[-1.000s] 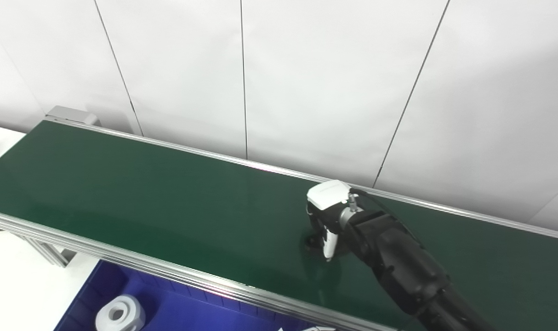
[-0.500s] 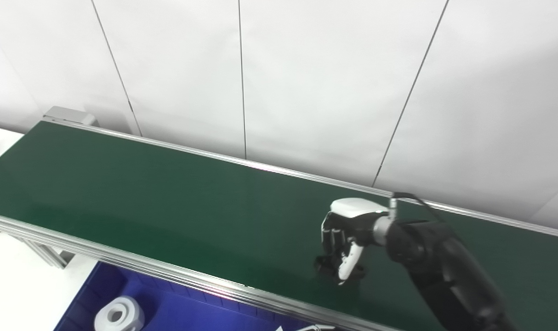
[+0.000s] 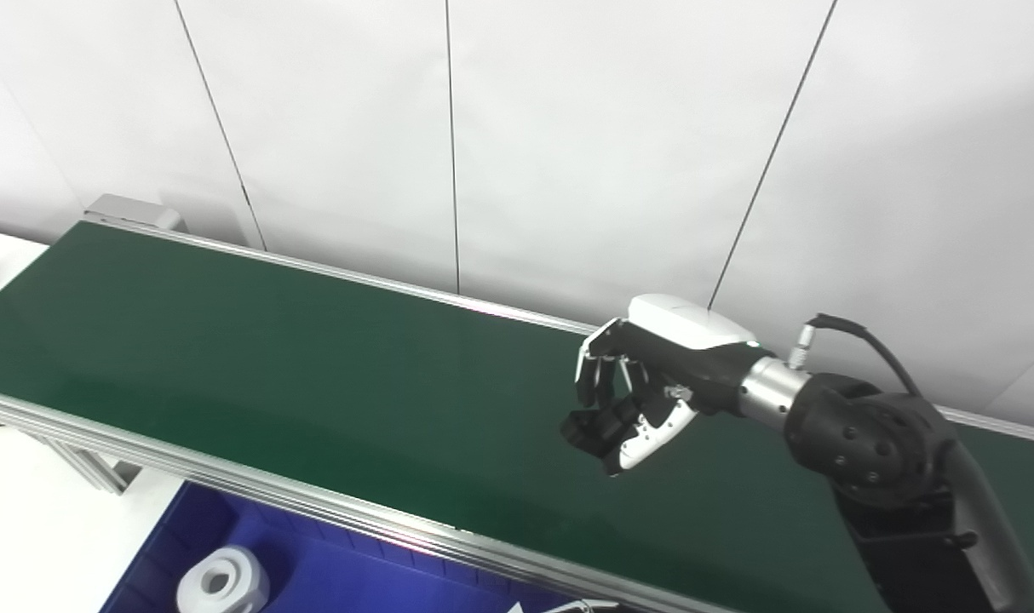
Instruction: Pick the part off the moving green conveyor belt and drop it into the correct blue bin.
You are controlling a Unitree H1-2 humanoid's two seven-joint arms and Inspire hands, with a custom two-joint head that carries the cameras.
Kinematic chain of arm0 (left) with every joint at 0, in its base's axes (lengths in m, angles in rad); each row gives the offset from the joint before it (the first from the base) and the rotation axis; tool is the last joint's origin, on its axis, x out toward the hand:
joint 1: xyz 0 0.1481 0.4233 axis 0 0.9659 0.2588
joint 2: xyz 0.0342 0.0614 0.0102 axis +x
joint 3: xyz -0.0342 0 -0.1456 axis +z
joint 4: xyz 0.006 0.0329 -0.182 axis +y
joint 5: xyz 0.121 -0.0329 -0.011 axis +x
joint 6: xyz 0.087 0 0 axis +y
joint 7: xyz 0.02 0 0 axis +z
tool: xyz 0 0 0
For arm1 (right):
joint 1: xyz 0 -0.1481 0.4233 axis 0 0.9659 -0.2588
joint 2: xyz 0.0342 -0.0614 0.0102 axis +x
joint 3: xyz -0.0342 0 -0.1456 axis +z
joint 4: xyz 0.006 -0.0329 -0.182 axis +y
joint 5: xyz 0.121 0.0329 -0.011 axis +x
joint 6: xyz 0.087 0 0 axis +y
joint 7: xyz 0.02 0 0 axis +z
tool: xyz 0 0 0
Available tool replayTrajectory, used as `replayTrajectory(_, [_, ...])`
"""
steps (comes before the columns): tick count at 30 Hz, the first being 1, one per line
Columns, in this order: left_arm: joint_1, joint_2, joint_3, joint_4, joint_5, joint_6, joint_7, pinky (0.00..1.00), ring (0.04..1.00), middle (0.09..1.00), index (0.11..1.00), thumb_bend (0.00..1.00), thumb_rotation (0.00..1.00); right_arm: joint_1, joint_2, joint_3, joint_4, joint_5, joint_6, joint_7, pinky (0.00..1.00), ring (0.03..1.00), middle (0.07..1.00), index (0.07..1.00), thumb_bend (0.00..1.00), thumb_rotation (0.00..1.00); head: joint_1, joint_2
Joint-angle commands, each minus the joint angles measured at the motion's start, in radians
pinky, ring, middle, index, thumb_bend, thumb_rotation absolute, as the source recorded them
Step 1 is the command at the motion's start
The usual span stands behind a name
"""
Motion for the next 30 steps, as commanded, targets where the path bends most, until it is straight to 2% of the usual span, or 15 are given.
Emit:
replayTrajectory(1, [-0.001, -0.002, -0.001, -0.019, -0.002, -0.023, -0.008, 0.73, 0.813, 0.832, 0.788, 0.83, 0.84, -0.004, 0.003, -0.037, -0.032, 0.055, -0.045, -0.046, 0.16, 0.227, 0.470, 0.486, 0.53, 0.00, -0.003, 0.001])
replayTrajectory(4, [0.001, 0.002, 0.000, -0.023, 0.001, -0.023, -0.010, 0.74, 0.815, 0.834, 0.791, 0.83, 0.84, 0.032, 0.011, -0.085, -0.030, 0.129, -0.025, -0.065, 0.16, 0.228, 0.471, 0.485, 0.53, 0.00, -0.020, 0.006])
replayTrajectory(7, [0.003, 0.008, 0.002, -0.027, 0.002, -0.023, -0.015, 0.74, 0.821, 0.840, 0.799, 0.84, 0.85, 0.078, 0.019, -0.132, -0.038, 0.201, 0.016, -0.082, 0.20, 0.274, 0.476, 0.486, 0.53, 0.00, -0.031, 0.010])
replayTrajectory(11, [0.013, 0.015, 0.011, -0.046, 0.001, -0.023, -0.023, 0.74, 0.818, 0.839, 0.796, 0.84, 0.85, 0.160, 0.034, -0.199, -0.030, 0.307, 0.013, -0.117, 0.22, 0.285, 0.476, 0.487, 0.52, 0.00, -0.070, 0.024])
replayTrajectory(13, [0.020, 0.022, 0.016, -0.059, -0.011, -0.023, -0.033, 0.74, 0.821, 0.841, 0.798, 0.84, 0.85, 0.206, 0.047, -0.231, -0.030, 0.363, 0.012, -0.136, 0.22, 0.281, 0.475, 0.487, 0.52, 0.00, -0.117, 0.039])
replayTrajectory(19, [0.049, 0.047, 0.036, -0.106, -0.072, -0.023, -0.080, 0.78, 0.850, 0.858, 0.814, 0.82, 0.84, 0.335, 0.069, -0.278, -0.070, 0.460, -0.001, -0.198, 0.23, 0.285, 0.475, 0.488, 0.52, 0.00, -0.240, 0.074])
replayTrajectory(21, [0.058, 0.052, 0.047, -0.115, -0.098, -0.023, -0.097, 0.78, 0.857, 0.862, 0.818, 0.81, 0.84, 0.383, 0.076, -0.288, -0.096, 0.472, 0.002, -0.229, 0.22, 0.281, 0.429, 0.524, 0.52, 0.00, -0.275, 0.085])
replayTrajectory(26, [0.082, 0.063, 0.081, -0.141, -0.148, -0.023, -0.142, 0.81, 0.881, 0.878, 0.826, 0.84, 0.87, 0.501, 0.088, -0.317, -0.163, 0.515, 0.015, -0.297, 0.21, 0.273, 0.414, 0.535, 0.52, 0.00, -0.332, 0.113])
replayTrajectory(28, [0.091, 0.069, 0.093, -0.153, -0.172, -0.023, -0.162, 0.83, 0.890, 0.886, 0.834, 0.84, 0.88, 0.538, 0.087, -0.322, -0.192, 0.528, 0.034, -0.315, 0.22, 0.276, 0.462, 0.497, 0.52, 0.00, -0.360, 0.132])
replayTrajectory(30, [0.106, 0.079, 0.107, -0.177, -0.187, -0.011, -0.176, 0.85, 0.899, 0.897, 0.845, 0.85, 0.90, 0.599, 0.083, -0.340, -0.219, 0.558, 0.025, -0.332, 0.22, 0.276, 0.471, 0.490, 0.52, 0.00, -0.393, 0.159])
